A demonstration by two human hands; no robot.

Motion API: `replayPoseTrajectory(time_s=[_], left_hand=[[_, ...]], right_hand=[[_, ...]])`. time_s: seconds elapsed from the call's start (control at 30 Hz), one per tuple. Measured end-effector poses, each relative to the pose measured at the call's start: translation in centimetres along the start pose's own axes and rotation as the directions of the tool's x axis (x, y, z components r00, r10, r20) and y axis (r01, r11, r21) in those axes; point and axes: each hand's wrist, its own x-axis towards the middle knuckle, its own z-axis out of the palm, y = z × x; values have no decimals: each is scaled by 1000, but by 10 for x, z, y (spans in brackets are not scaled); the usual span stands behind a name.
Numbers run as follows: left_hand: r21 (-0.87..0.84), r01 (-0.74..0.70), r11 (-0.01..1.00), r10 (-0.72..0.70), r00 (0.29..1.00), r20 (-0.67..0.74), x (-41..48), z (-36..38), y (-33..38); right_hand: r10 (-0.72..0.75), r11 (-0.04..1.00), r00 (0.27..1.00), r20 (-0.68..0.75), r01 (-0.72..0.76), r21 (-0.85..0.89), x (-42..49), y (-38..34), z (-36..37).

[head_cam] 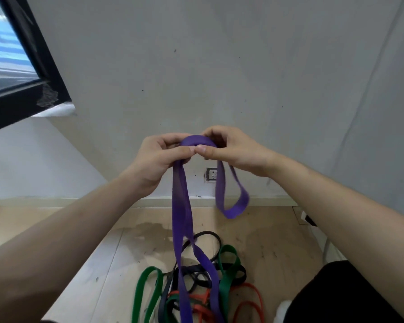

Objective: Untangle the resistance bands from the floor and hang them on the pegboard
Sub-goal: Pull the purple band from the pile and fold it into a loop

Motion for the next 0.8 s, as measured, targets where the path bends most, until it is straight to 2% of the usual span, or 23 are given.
replayPoseTrajectory(time_s=[0.17, 0.33, 0.53, 0.7, 0.8], left_hand=[[53, -7, 999, 5, 999, 35, -3, 4, -3], [132, -12, 991, 7, 999, 37, -4, 13, -13], [330, -4, 944, -8, 999, 35, -10, 28, -38], [361, 105, 927, -124, 992, 30, -15, 34, -51], [351, 122, 928, -142, 989, 33, -16, 37, -51]], right_hand=[[-18, 996, 999, 36, 21, -84, -8, -6, -15], [-63, 994, 998, -22, 61, -96, -14, -13, -22], [-115, 993, 976, -185, 118, 0, -16, -18, -26], [-188, 977, 925, -331, 210, 32, -16, -25, -35], [-214, 964, 876, -433, 261, 51, -16, -28, -45]])
